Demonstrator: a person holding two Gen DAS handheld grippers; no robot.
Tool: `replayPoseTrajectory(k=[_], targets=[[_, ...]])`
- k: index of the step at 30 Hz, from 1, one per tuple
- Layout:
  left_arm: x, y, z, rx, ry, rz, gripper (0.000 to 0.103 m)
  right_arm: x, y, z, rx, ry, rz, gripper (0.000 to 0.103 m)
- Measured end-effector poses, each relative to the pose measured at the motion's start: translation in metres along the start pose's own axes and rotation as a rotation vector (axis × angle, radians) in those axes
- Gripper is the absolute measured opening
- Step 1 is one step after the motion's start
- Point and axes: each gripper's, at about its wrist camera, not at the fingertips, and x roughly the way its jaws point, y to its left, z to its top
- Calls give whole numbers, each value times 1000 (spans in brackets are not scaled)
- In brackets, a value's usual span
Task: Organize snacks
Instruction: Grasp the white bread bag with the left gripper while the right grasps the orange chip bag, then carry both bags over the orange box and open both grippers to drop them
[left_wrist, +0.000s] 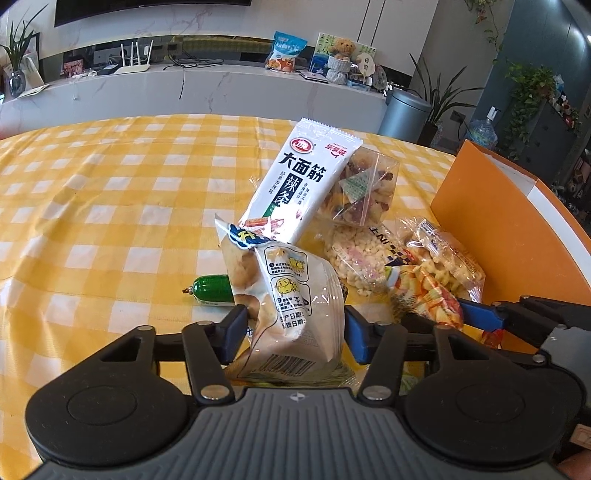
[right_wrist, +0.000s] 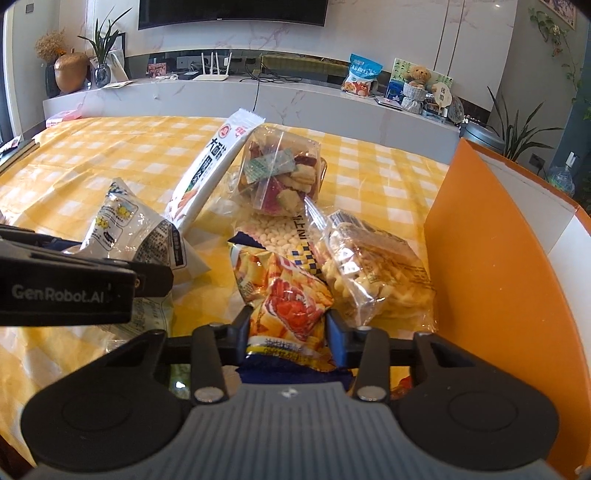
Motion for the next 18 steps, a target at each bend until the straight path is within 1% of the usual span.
replayPoseTrajectory(k=[4, 6, 13, 15, 18], targets=[[-3, -1, 1, -10, -6, -3, 53, -13, -3, 3, -2, -31, 19, 37], [-7, -2, 1, -12, -18, -4, 51, -21, -6, 5, 10, -46, 44, 36], [-26, -7, 8, -13, -71, 0, 50, -49, -16, 12, 49, -109, 99, 35], [-32, -9, 10, -13, -85, -8, 50, -58, -20, 14, 52, -133, 98, 35], [-43, -15, 14, 2, -107, -14, 50, -69, -25, 17, 38, -162, 62, 35]])
